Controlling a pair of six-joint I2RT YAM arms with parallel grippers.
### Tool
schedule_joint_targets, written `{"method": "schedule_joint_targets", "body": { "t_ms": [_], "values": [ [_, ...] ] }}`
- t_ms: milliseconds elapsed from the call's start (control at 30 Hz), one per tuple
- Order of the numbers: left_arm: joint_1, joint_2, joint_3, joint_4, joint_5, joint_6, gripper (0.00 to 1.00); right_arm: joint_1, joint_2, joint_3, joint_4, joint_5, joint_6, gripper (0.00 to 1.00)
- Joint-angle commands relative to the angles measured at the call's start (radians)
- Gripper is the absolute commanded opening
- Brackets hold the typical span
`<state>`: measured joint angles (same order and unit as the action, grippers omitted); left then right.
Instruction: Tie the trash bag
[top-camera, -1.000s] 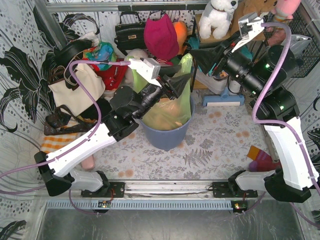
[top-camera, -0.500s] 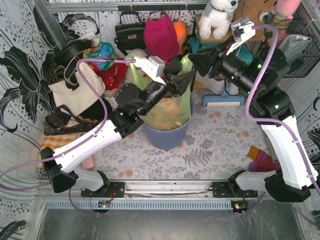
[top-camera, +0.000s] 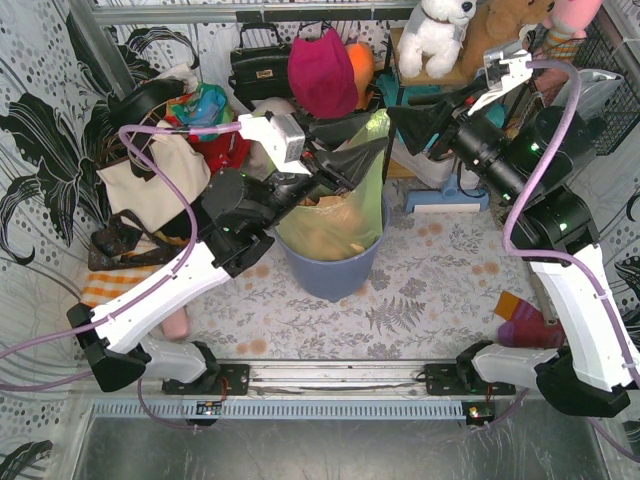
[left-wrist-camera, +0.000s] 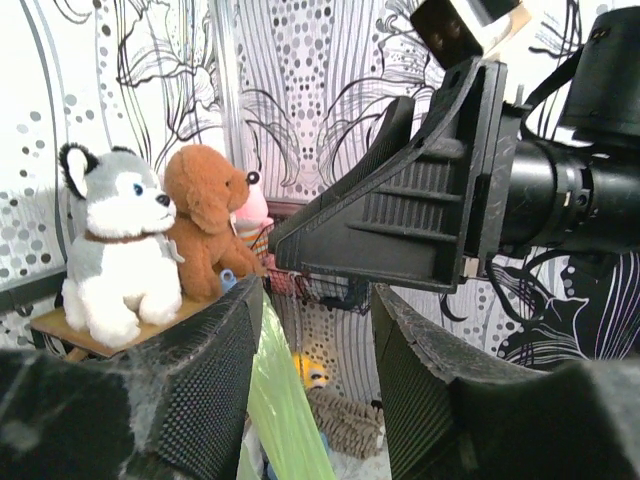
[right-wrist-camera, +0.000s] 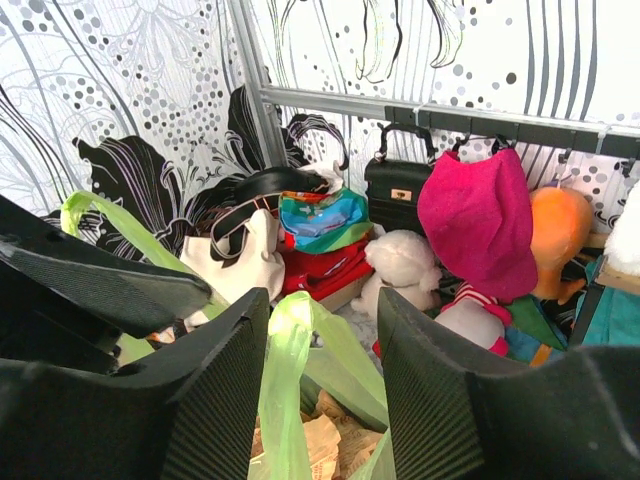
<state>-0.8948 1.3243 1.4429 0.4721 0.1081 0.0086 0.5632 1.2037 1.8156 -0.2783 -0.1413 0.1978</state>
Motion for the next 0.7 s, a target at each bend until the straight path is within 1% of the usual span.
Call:
{"method": "schedule_joint_targets", "body": {
  "t_ms": [0, 100, 167, 233, 333, 400, 467, 533, 567, 600, 667],
  "values": [
    [0.008, -0.04, -0.001, 0.054, 0.026, 0.034, 0.56, 0.001, -0.027, -0.007, 0.074, -0.004, 0.018, 0.5],
    [0.008, -0.053, 0.02, -0.035, -0.036, -0.001, 0.59, 0.0, -0.041, -0.013, 0.071, 0.016, 0.021, 0.51],
    [0.018, -0.059, 0.044, -0.11, -0.071, -0.071, 0.61, 0.001, -0.056, -0.035, 0.084, 0.027, 0.023, 0.52],
    [0.044, -0.058, 0.052, -0.166, -0.031, -0.138, 0.63, 0.0, -0.065, -0.042, 0.086, 0.031, 0.024, 0.52],
    [0.08, -0.06, 0.026, -0.185, 0.043, -0.236, 0.65, 0.0, -0.074, -0.048, 0.09, 0.031, 0.027, 0.52],
    [0.121, -0.067, -0.023, -0.139, 0.114, -0.29, 0.66, 0.0, -0.078, -0.05, 0.091, 0.03, 0.029, 0.52],
    [0.191, -0.064, -0.069, -0.052, 0.216, -0.381, 0.67, 0.0, -0.081, -0.05, 0.092, 0.028, 0.032, 0.53],
    [0.267, -0.047, -0.105, 0.066, 0.334, -0.5, 0.67, 0.0, -0.085, -0.051, 0.092, 0.025, 0.034, 0.53],
    [0.296, -0.037, -0.122, 0.162, 0.393, -0.557, 0.66, 0.0, -0.088, -0.05, 0.09, 0.025, 0.035, 0.53],
    [0.322, -0.019, -0.133, 0.222, 0.443, -0.604, 0.66, 0.001, -0.09, -0.051, 0.088, 0.027, 0.033, 0.53],
    [0.341, 0.014, -0.131, 0.305, 0.534, -0.671, 0.66, 0.0, -0.096, -0.054, 0.088, 0.032, 0.031, 0.53]
  ]
}}
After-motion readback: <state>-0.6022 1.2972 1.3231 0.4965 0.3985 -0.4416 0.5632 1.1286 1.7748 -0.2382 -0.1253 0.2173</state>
